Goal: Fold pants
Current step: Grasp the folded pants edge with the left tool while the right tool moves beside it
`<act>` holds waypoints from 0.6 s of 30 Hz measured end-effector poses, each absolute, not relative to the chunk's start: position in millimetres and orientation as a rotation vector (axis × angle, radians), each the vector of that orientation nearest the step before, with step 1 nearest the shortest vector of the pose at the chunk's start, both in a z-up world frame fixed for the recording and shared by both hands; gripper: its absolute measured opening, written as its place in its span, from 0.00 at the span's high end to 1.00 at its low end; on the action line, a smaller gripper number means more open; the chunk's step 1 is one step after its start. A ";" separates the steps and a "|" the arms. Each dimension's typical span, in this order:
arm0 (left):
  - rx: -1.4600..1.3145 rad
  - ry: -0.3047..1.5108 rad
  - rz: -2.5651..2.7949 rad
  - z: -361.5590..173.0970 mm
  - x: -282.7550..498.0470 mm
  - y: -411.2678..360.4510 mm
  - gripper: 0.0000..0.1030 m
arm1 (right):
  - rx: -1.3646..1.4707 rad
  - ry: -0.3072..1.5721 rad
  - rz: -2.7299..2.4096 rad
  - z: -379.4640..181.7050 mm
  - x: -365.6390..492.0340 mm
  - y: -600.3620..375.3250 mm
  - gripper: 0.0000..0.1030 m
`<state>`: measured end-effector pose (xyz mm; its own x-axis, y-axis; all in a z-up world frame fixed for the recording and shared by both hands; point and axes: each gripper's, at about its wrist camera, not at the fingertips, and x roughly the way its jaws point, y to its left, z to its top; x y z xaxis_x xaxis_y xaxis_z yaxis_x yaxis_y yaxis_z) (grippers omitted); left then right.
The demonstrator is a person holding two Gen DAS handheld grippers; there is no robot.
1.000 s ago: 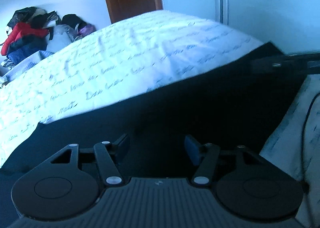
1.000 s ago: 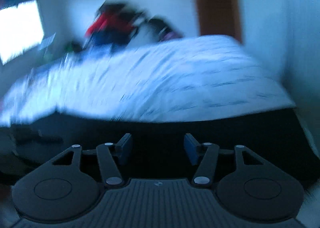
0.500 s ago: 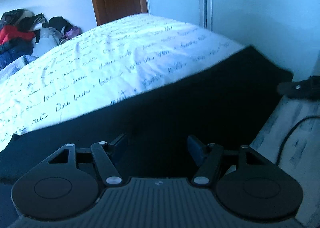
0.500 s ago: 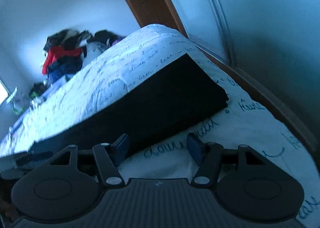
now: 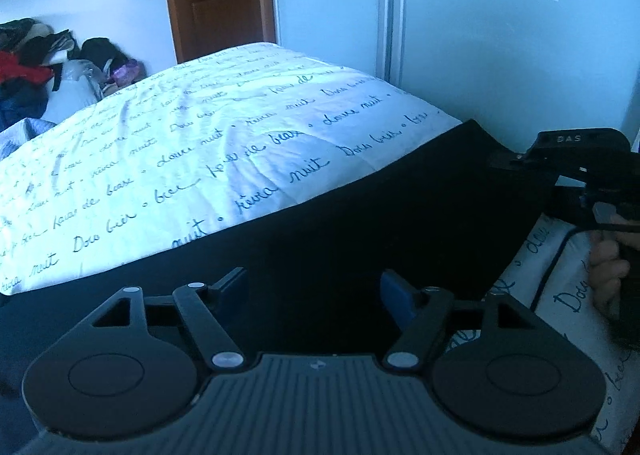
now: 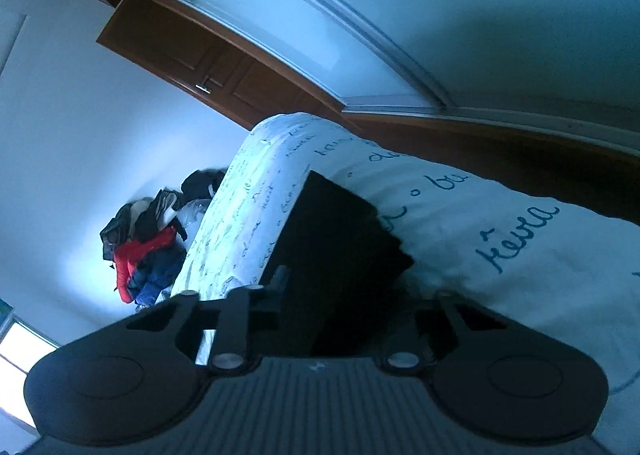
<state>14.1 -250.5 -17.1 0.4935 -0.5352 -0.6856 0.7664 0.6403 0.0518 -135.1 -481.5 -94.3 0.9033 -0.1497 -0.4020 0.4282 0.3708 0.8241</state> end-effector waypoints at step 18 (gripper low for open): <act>-0.321 1.098 -0.939 -24.5 101.7 -259.3 0.29 | 0.314 0.450 -0.410 -30.5 -87.6 -397.0 0.95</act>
